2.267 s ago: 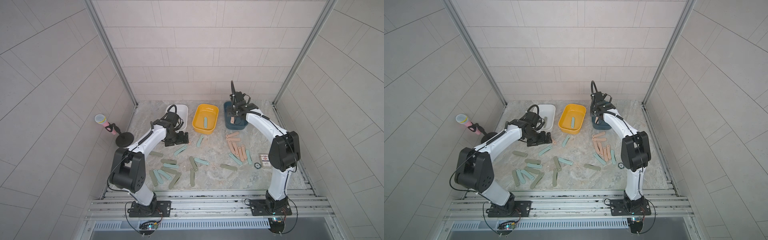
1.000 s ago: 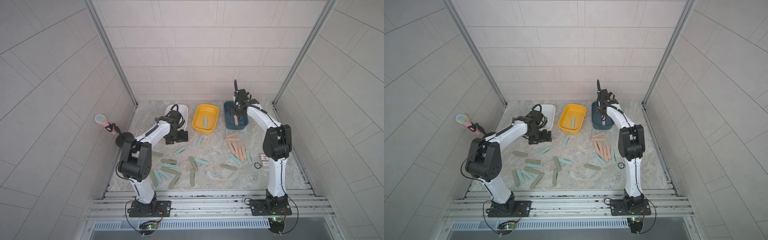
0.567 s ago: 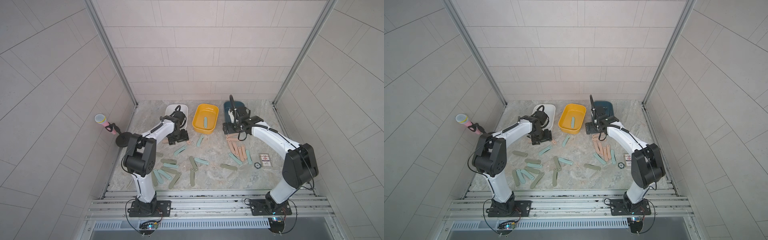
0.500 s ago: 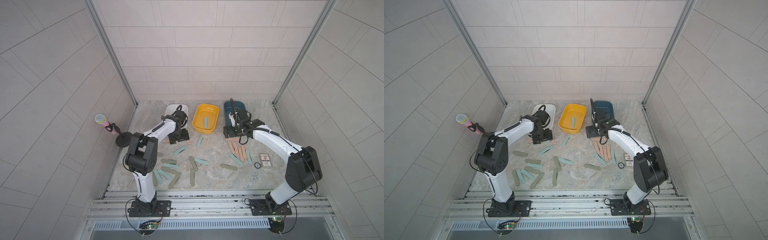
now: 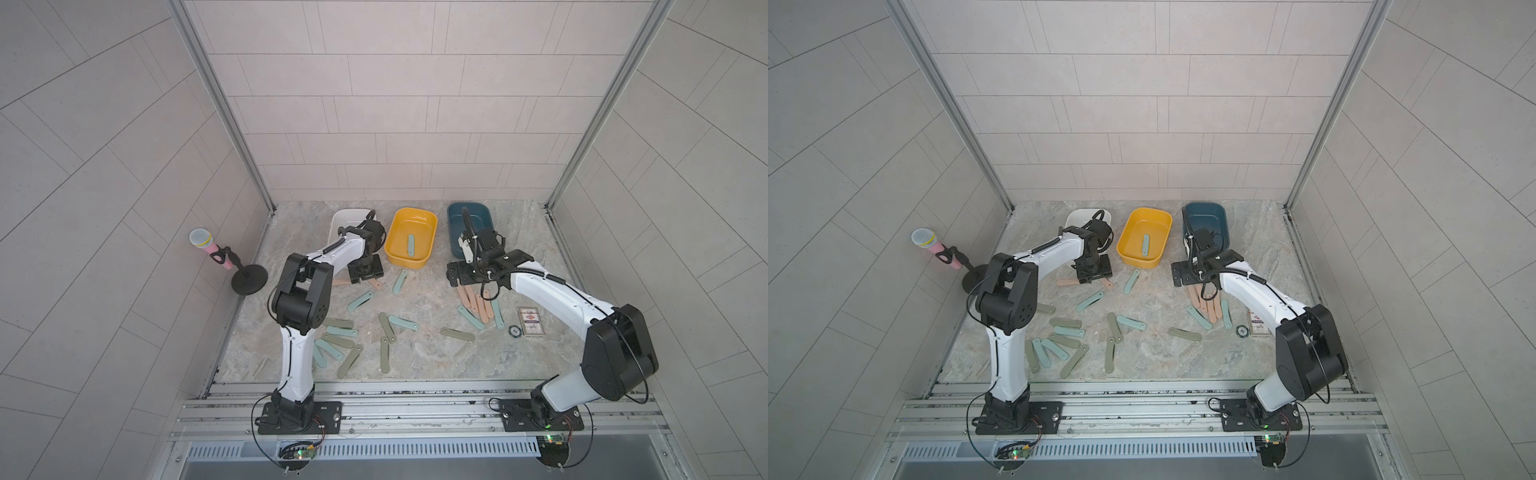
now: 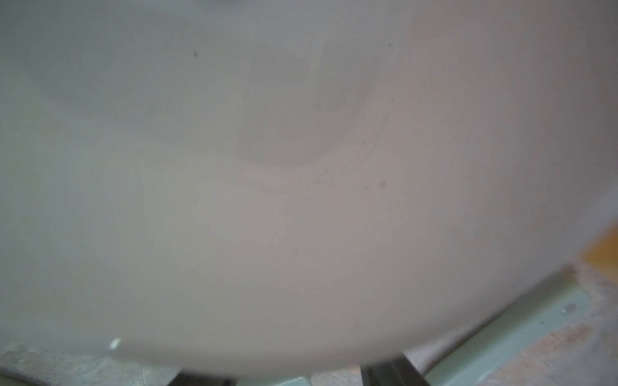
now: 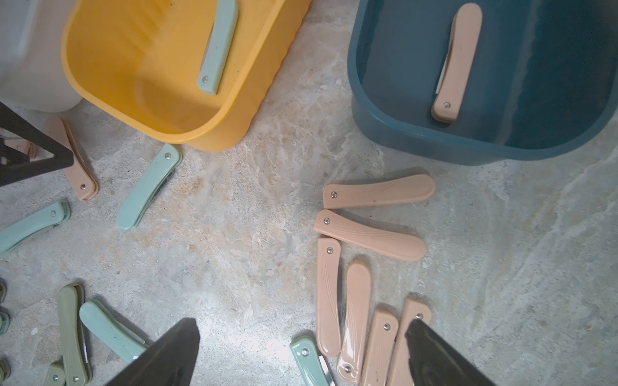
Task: Place the fruit knives into the storage box by color
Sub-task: Pick up the fruit knife from the center of the board.
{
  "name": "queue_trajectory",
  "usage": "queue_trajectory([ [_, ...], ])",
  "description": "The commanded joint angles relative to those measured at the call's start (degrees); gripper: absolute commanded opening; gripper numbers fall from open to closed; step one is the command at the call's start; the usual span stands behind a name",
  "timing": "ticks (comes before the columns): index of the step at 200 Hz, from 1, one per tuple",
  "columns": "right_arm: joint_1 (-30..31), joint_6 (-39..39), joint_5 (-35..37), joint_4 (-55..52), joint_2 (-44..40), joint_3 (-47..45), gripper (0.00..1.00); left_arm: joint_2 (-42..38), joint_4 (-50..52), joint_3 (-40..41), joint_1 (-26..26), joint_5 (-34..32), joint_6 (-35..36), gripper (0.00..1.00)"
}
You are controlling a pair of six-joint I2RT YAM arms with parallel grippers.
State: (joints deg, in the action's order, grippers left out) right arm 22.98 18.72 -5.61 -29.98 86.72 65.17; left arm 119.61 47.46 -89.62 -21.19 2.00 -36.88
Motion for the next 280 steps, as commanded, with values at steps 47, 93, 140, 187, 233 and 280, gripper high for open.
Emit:
queue_trajectory([
  [47, 0.2, 0.5, -1.3, 0.7, 1.1, 1.4, 0.99, 4.4, 2.4, -2.1, -0.3, -1.0, -0.6, 0.41],
  [93, 0.3, 0.8, -1.0, 0.4, 0.6, 1.0, 0.99, 2.7, 2.5, -0.9, -0.3, -0.1, 0.1, 0.26],
  [140, 0.3, 2.4, 0.6, 0.6, -1.6, 0.0, 1.00, -3.3, 2.6, 2.4, -0.9, -0.3, 1.6, 0.13],
  [187, -0.8, 5.3, 2.4, 0.8, -5.2, -0.9, 1.00, -13.3, 1.7, 6.9, -3.4, 1.6, 4.5, 0.08],
  [233, -1.3, 9.9, -6.6, 3.6, -8.9, -3.6, 0.99, -19.3, -2.8, 9.8, -4.5, 9.0, 2.5, 0.05],
  [280, 8.6, 22.7, -11.3, 27.3, -13.6, -16.3, 0.92, -20.4, -4.5, 10.3, -5.3, 15.4, -11.9, 0.01],
])
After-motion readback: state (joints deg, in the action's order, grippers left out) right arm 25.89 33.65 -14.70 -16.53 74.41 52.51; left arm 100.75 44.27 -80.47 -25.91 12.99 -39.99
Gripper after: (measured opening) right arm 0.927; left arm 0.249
